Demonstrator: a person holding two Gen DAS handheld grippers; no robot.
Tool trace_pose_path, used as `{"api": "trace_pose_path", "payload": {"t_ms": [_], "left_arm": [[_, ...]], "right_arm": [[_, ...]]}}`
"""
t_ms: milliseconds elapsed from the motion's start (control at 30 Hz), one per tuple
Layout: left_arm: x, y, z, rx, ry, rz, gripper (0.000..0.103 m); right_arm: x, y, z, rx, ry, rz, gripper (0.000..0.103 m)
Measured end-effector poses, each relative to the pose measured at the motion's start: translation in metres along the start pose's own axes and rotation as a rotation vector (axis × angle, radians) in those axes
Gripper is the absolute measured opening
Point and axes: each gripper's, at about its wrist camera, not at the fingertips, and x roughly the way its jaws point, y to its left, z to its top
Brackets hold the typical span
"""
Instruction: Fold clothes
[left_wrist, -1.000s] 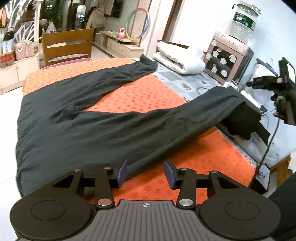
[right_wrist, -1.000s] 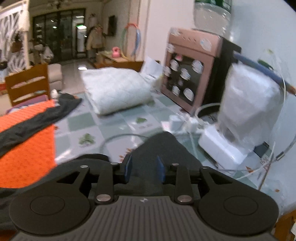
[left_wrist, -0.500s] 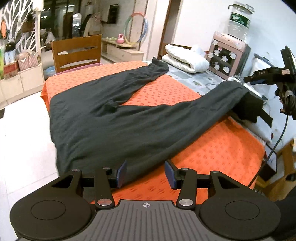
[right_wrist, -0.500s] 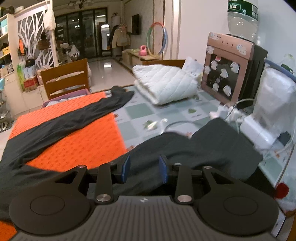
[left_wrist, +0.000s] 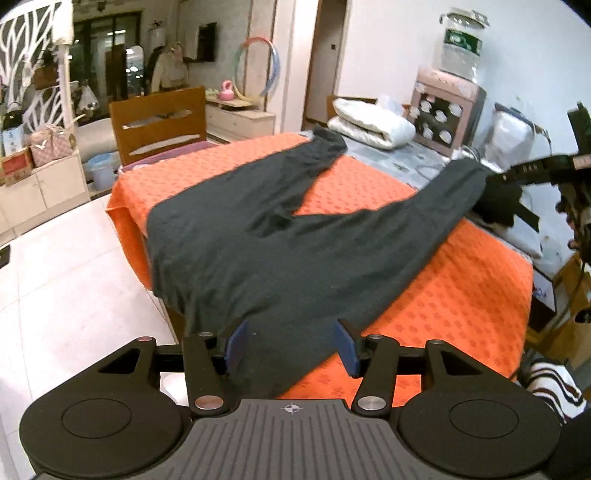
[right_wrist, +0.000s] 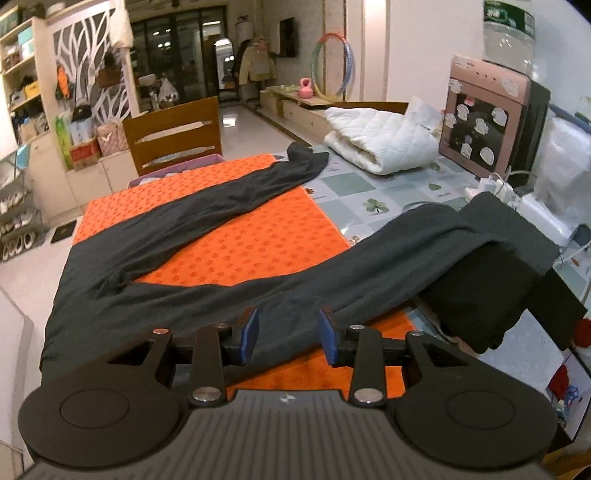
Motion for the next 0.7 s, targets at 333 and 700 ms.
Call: {"api": "trace_pose_path", "payload": {"t_ms": [333,700], "left_arm": [[0.008,-0.022,0.002,-0.032,0.016,0.006,0.055],[0.041,-0.096,0.027,-0.114,0.005,0.023,0.056]], "right_arm": [[0.027,-0.054,0.023,0.008,-0.009,-0.085,0.041],[0.125,-0.121,0.061,-0.303,0.072,-0.127,0.041]]}}
